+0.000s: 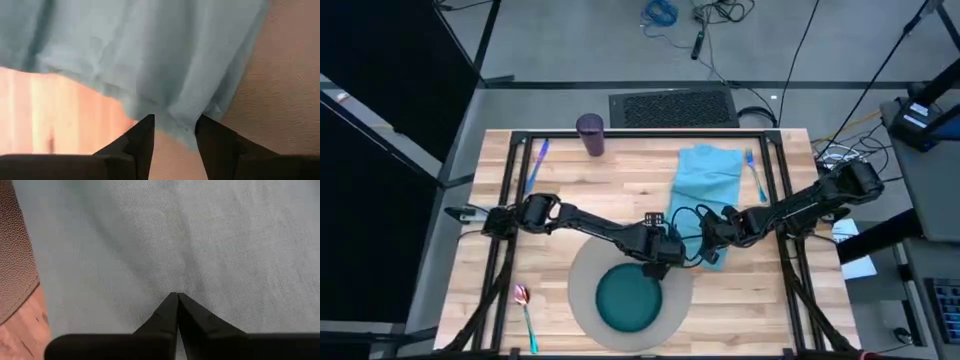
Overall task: Set table place
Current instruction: Fold the blue table napkin
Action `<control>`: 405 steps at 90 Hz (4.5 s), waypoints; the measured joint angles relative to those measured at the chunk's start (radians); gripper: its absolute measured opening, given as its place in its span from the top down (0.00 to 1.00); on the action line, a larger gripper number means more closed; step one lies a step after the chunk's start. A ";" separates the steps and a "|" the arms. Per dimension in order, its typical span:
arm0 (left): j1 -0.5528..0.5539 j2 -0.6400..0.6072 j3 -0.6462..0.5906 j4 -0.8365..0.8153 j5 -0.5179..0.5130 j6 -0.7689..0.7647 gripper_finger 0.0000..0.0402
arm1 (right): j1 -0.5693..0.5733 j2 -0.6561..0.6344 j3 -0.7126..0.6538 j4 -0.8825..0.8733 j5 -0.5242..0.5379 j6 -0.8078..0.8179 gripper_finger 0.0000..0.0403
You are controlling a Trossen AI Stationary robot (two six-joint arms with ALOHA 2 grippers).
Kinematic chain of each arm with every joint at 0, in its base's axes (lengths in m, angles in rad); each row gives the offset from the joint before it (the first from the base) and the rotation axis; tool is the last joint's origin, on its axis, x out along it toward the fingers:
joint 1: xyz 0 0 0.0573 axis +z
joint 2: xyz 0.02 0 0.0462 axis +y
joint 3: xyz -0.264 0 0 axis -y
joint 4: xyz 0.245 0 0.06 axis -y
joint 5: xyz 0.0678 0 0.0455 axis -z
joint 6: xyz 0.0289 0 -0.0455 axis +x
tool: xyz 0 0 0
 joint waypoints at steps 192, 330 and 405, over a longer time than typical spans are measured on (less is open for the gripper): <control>-0.024 -0.033 0.001 0.006 0.251 -0.090 1.00 | 0.000 0.001 -0.001 -0.003 -0.027 0.001 1.00; 0.020 -0.002 0.000 0.008 -0.060 -0.094 1.00 | 0.000 0.001 -0.002 -0.010 -0.051 0.000 1.00; 0.025 -0.013 0.001 0.005 0.133 -0.126 1.00 | 0.000 0.001 -0.001 -0.013 -0.056 -0.005 1.00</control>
